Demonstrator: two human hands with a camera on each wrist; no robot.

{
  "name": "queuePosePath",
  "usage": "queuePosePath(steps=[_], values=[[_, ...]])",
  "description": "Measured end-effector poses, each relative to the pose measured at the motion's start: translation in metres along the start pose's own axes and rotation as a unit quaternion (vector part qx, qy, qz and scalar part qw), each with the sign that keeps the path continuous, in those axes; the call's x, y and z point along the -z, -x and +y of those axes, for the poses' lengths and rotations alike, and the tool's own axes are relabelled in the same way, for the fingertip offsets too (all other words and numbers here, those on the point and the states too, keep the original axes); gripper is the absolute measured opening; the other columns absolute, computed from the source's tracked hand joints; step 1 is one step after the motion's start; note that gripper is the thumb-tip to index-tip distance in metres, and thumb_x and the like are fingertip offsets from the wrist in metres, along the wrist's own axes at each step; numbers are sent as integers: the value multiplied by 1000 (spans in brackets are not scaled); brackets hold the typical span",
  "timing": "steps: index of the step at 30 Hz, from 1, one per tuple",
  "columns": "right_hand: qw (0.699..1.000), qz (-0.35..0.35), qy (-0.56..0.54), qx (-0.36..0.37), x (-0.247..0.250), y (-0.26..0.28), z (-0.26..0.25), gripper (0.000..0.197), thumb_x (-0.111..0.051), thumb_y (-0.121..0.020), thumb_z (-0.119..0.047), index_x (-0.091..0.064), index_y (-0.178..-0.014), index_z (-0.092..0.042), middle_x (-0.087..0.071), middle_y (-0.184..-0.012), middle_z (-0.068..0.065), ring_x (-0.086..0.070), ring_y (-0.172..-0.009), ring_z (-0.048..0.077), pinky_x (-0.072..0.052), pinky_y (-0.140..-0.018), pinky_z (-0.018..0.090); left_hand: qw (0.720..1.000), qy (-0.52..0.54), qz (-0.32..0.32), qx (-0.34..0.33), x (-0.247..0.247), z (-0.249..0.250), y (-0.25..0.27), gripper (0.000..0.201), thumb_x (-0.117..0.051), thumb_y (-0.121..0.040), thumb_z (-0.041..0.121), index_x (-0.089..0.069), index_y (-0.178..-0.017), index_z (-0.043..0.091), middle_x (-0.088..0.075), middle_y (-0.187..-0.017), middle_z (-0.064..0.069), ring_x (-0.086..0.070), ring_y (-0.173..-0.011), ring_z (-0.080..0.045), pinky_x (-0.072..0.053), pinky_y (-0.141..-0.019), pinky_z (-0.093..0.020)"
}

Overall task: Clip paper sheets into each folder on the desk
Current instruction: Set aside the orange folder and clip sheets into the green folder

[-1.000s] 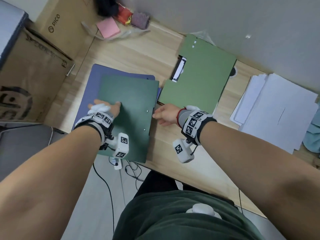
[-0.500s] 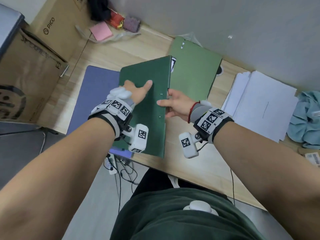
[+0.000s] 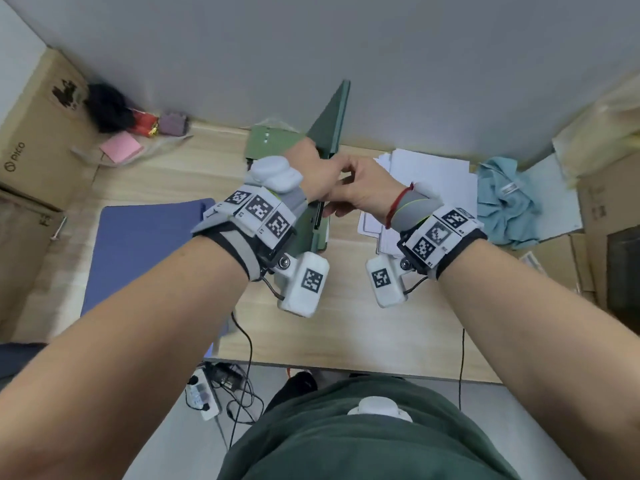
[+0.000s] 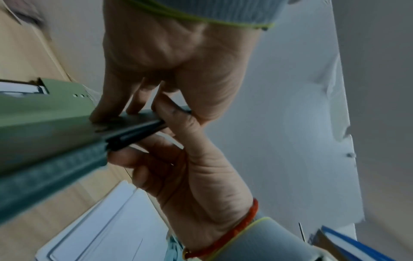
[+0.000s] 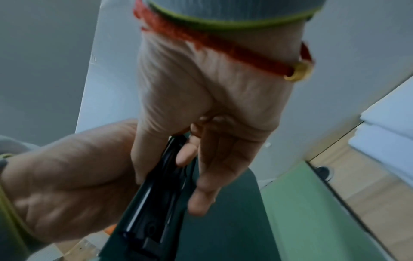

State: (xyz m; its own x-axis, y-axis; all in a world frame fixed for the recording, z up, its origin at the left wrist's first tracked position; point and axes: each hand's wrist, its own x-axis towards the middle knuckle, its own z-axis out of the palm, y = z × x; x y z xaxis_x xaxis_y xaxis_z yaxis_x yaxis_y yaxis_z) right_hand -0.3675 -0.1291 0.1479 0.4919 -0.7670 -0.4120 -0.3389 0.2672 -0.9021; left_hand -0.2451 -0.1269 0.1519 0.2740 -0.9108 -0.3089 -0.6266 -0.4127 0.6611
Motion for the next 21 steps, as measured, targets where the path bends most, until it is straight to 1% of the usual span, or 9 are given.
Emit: queuePosePath(steps=[3,5,7,9,11,14,16,18,21], values=[[1000,13,-4,-17,19,15,22,22,-78,-80,-7,-60,-91,-14,-71,-79,11,-70,-69,23,-54,-58,24,999,-38,12,-12,-25,13,6,18,-53,-93,28,-59,-84,13,-58,-78,-5,-54,-75,-29,-34,-64,-30],[999,40,-7,-35,33,20,40,21,-79,-80,-11,-59,-81,-15,-69,-78,16,-67,-68,21,-54,-62,25,999,-39,18,-2,-43,11,5,25,-49,-96,24,-63,-103,4,-65,-97,-12,-60,-89,-33,-37,-68,-31],[993,92,27,-62,46,18,62,22,-82,-78,-20,-60,-79,-16,-68,-76,8,-63,-67,16,-53,-68,28,1000,-1,-3,25,-56,0,3,32,-47,-97,21,-60,-116,0,-66,-113,-17,-61,-102,-36,-42,-76,-33],[976,170,80,-110,65,19,93,28,-81,-76,-30,-61,-90,-17,-65,-86,1,-63,-79,17,-51,-77,29,996,51,-42,62,-68,-11,3,33,-45,-97,17,-57,-121,-2,-63,-118,-19,-59,-103,-35,-41,-76,-31],[945,237,129,-187,84,25,125,49,-81,-75,-37,-57,-113,-17,-60,-112,5,-60,-106,22,-46,-94,32,990,75,-73,99,-80,-23,3,35,-43,-97,17,-53,-125,-2,-60,-116,-19,-54,-91,-31,-36,-72,-29],[917,236,124,-297,101,43,167,78,-78,-78,-42,-40,-140,-14,-48,-138,9,-51,-126,29,-43,-105,39,977,119,-91,149,-95,-43,6,28,-42,-99,16,-50,-122,1,-51,-107,-13,-49,-86,-25,-37,-73,-28],[925,197,41,-321,102,52,188,65,-77,-81,-36,-50,-135,-12,-58,-134,8,-59,-120,29,-51,-99,44,969,133,-109,179,-107,-57,10,21,-42,-100,14,-50,-115,1,-52,-111,-14,-51,-99,-27,-41,-83,-32],[934,166,-4,-316,99,59,205,38,-75,-83,-27,-64,-116,-11,-69,-119,9,-68,-107,27,-56,-92,43,963,134,-114,206,-125,-70,14,24,-43,-100,15,-54,-116,2,-54,-122,-16,-53,-109,-30,-46,-99,-42],[938,169,32,-300,91,63,220,41,-78,-77,-29,-69,-112,-10,-73,-109,7,-71,-96,23,-57,-90,38,961,119,-110,225,-143,-83,19,31,-44,-99,18,-50,-123,0,-55,-120,-15,-51,-108,-28,-44,-99,-41]])
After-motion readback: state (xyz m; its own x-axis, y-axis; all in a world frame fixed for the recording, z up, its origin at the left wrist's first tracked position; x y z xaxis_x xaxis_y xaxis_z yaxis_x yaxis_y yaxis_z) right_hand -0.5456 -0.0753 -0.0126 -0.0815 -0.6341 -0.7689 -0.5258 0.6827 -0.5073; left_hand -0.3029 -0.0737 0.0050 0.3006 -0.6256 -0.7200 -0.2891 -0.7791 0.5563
